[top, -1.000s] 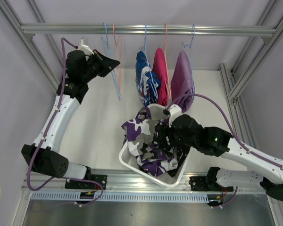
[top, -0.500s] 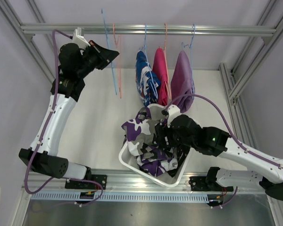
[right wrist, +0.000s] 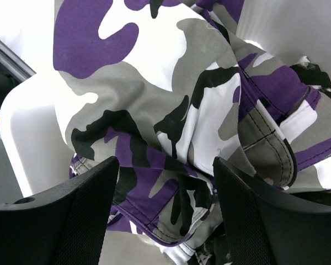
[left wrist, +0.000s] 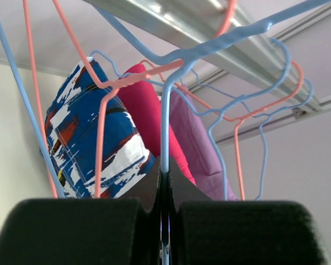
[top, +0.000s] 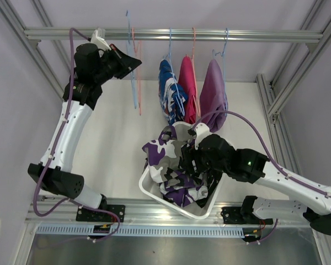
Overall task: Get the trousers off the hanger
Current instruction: Place the hanger at the clothesline.
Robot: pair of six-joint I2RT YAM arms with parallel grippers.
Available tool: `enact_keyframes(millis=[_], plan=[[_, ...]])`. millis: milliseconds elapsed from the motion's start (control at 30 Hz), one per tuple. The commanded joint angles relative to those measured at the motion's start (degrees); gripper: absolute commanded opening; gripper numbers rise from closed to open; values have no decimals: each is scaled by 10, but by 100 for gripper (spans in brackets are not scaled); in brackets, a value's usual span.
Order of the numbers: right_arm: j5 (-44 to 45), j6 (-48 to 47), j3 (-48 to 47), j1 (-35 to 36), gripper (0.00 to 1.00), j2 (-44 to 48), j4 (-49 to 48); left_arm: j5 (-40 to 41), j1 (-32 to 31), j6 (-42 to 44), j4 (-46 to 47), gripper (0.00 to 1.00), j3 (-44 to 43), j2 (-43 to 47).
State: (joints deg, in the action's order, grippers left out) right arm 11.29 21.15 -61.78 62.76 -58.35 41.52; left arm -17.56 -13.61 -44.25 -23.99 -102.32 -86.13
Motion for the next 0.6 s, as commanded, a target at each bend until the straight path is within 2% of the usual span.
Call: enact_keyframes(millis=[0, 300, 567], plan=[[-8, -11, 4, -2, 74, -5, -22, -22, -2, 21, -14, 0, -38, -17], [-19, -11, 10, -2, 74, -17, -34, -13, 7, 32, -23, 0, -25, -21], [-24, -6, 18, -2, 73, -19, -42, -12, 13, 31, 14, 0, 61, 8]])
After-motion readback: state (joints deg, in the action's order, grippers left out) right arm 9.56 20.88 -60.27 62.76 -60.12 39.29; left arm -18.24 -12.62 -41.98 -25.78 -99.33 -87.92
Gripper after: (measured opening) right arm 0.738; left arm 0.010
